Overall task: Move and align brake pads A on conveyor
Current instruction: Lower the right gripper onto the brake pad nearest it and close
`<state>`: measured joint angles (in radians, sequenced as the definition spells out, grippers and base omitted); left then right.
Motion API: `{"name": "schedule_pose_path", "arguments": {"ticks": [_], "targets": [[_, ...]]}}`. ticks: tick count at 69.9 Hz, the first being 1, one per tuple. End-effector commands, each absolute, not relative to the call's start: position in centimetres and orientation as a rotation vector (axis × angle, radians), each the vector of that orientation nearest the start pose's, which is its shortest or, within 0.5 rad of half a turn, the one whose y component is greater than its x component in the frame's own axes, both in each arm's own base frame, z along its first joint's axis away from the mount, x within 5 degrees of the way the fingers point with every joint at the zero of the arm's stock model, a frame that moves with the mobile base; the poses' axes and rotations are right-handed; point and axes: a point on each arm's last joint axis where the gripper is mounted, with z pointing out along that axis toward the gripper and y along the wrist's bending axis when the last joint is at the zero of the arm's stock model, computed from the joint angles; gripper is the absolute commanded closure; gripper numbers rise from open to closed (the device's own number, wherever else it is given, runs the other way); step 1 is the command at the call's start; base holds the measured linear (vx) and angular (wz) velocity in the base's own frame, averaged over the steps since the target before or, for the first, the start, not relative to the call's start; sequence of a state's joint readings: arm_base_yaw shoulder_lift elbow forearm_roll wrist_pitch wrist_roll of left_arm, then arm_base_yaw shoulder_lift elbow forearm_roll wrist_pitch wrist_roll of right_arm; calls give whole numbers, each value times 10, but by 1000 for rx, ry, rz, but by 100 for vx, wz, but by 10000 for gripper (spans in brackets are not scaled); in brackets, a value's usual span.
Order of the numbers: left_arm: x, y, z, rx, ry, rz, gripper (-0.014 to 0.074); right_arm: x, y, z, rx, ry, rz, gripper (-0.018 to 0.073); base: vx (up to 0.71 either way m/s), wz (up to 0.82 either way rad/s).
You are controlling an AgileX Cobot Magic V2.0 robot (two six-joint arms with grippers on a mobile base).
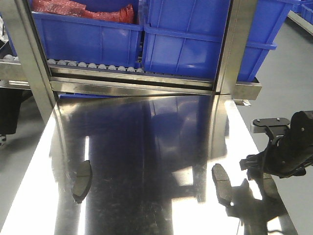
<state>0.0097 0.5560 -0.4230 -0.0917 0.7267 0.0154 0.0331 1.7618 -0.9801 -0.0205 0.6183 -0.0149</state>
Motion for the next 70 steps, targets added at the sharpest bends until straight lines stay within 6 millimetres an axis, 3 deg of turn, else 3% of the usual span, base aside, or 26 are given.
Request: {"name": "schedule_pose_path", "arguments": {"ticks": [1, 34, 70], "targets": [[103, -5, 267, -45, 2236, -105, 468, 327, 9, 178, -106, 2810, -21, 54, 0, 0], [103, -5, 267, -45, 2236, -105, 468, 326, 8, 177, -107, 2826, -21, 199, 0, 0], [103, -5, 267, -45, 2236, -105, 468, 325, 8, 177, -107, 2833, -21, 426, 0, 0]]}}
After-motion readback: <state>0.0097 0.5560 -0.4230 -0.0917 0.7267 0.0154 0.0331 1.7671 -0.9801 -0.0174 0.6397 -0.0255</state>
